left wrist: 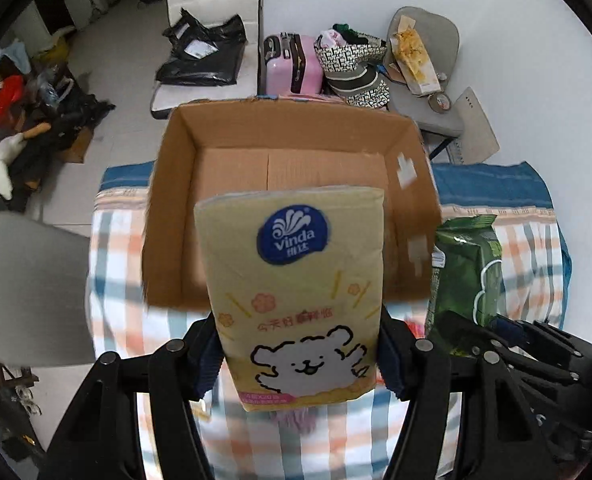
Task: Organize soft objects
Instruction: 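Carry both items into the box and open both tools to release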
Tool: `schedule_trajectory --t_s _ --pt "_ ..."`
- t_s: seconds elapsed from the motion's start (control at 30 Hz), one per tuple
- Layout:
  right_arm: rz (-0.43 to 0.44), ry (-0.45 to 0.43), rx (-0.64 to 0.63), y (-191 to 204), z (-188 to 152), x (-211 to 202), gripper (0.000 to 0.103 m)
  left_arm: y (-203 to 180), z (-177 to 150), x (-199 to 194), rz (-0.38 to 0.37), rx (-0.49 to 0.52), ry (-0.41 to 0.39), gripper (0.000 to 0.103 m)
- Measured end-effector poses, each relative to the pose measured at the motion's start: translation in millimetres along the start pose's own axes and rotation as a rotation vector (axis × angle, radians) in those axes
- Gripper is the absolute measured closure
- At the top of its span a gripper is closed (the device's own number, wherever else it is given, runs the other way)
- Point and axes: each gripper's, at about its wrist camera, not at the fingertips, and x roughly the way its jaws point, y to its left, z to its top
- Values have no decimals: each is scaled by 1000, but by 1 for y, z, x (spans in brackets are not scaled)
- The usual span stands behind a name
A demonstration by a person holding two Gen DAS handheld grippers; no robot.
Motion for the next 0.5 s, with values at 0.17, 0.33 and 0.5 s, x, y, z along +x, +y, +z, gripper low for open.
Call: schedule_trajectory --t_s 0.17,0.33,0.5 --pt "-25 48 30 0 61 53 64 11 61 57 -35 12 107 42" --pt "-39 86 32 0 104 99 65 13 99 109 -81 15 196 41" --pt "-71 124 36 -7 130 136 64 18 123 146 -126 21 261 41"
